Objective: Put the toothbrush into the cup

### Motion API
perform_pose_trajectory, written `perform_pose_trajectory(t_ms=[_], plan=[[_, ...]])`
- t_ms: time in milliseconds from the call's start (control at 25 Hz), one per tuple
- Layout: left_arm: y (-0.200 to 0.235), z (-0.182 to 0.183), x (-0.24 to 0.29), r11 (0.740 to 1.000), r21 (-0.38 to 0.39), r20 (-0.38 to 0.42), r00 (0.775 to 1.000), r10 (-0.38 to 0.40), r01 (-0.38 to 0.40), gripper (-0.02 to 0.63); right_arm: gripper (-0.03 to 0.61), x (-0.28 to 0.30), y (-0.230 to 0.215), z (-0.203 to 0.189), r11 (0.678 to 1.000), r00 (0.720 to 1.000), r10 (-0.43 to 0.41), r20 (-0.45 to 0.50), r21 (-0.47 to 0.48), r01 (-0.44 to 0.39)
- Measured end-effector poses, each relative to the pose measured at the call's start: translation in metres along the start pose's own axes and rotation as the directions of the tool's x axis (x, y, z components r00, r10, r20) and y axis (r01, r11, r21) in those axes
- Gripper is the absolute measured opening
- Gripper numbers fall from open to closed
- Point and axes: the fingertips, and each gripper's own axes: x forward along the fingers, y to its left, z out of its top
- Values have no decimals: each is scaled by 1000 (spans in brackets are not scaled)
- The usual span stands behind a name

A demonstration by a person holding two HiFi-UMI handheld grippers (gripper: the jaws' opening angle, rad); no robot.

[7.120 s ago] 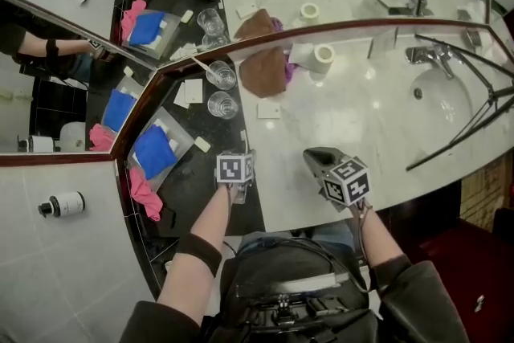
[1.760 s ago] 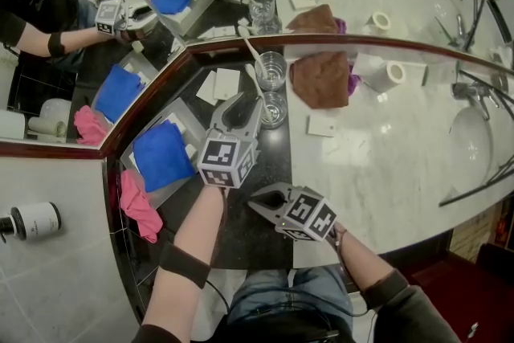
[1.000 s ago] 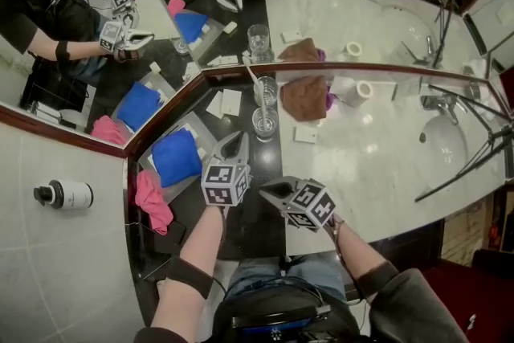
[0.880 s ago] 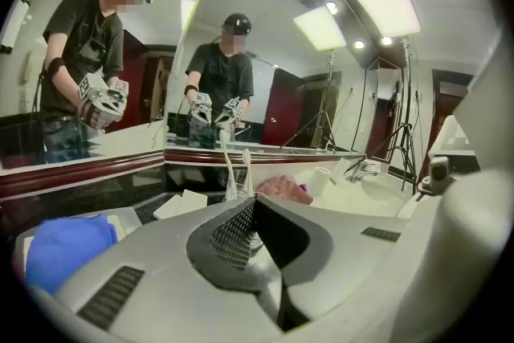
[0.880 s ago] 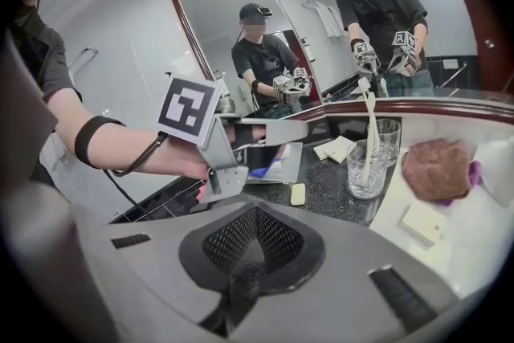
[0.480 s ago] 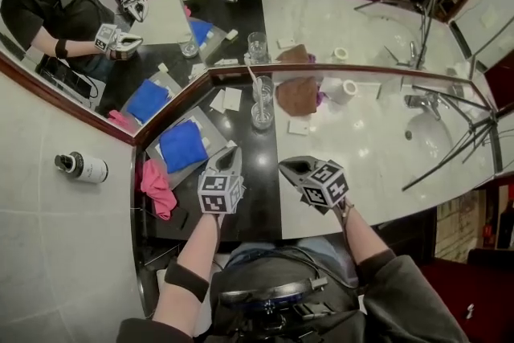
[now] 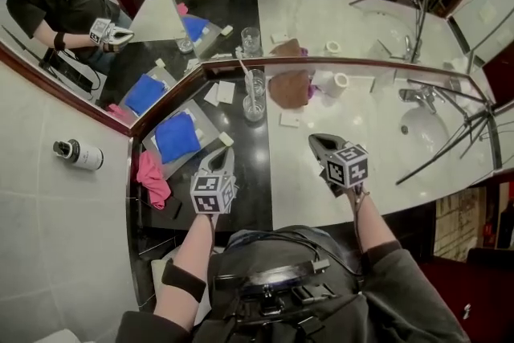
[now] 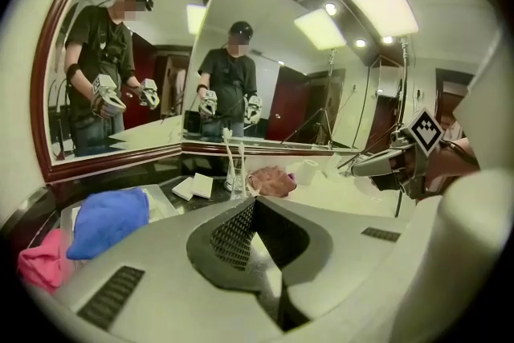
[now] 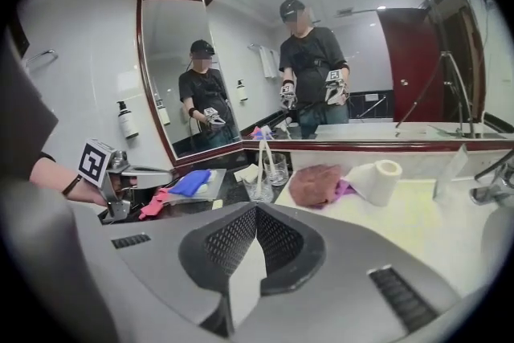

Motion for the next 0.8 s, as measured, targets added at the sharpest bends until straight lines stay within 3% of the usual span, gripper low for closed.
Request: perform_pose_trajectory(t_ms=[200,800], plan=[[-13,-3,6,1000,-16,-8,1000,25,-25,0,17,-24,-44,-4,998,998,-64,19,28,63],[-55,-2,33,998,-12,-35,997,66,-67,0,14,-60,-125,-14,993,994,-110,27,38,109]])
